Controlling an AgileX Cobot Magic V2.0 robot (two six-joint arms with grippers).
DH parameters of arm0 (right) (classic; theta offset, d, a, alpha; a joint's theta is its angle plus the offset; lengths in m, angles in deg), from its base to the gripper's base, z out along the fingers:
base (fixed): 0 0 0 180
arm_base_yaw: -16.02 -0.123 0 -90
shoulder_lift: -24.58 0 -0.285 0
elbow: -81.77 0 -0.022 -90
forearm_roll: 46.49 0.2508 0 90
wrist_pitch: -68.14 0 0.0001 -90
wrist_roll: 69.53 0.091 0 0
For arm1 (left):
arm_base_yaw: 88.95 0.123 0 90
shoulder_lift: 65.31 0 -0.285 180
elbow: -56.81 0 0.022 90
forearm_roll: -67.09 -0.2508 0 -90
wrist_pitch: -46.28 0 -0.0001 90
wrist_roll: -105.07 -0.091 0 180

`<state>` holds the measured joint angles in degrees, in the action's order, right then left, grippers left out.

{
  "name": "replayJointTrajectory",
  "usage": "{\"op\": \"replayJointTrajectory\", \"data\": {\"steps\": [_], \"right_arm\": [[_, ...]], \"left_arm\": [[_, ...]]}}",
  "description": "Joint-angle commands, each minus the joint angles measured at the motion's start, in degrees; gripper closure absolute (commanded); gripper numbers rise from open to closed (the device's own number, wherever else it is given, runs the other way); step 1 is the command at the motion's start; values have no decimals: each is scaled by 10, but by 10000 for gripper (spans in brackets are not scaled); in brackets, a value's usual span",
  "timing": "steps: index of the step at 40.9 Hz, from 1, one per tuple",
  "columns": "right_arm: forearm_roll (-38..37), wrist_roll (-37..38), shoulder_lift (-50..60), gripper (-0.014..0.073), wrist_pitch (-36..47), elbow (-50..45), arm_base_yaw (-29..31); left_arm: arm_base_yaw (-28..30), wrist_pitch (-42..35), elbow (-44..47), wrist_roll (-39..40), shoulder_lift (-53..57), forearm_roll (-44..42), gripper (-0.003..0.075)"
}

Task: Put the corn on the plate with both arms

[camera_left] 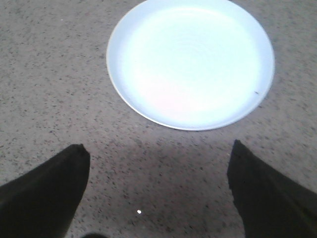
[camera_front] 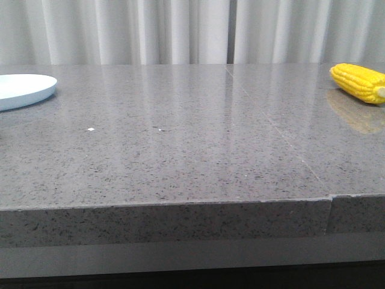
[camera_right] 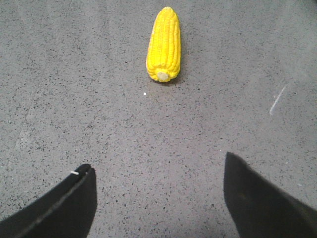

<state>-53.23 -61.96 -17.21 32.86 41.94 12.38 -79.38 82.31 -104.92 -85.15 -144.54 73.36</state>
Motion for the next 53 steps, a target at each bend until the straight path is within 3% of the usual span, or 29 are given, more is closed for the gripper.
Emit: {"op": "replayJointTrajectory", "data": {"steps": [1, 15, 24, 34, 41, 47, 53], "right_arm": [[-10, -2, -6, 32, 37, 17, 3], [-10, -2, -6, 32, 37, 17, 3], [-10, -2, -6, 32, 37, 17, 3], [-10, -2, -6, 32, 37, 17, 3], [-10, -2, -6, 32, 37, 17, 3], [-10, -2, -6, 32, 37, 17, 3], [-10, -2, -6, 32, 37, 17, 3]], "left_arm": [[21, -27, -49, 6, -33, 15, 166], [71, 20, -177, -72, -213, 120, 166], [69, -20, -221, -77, -280, 138, 166], [68, -91, -223, -77, -308, 174, 166], [68, -101, -223, -77, -320, 180, 168], [68, -91, -223, -79, -320, 180, 257], [68, -74, -223, -81, -320, 180, 450]]}}
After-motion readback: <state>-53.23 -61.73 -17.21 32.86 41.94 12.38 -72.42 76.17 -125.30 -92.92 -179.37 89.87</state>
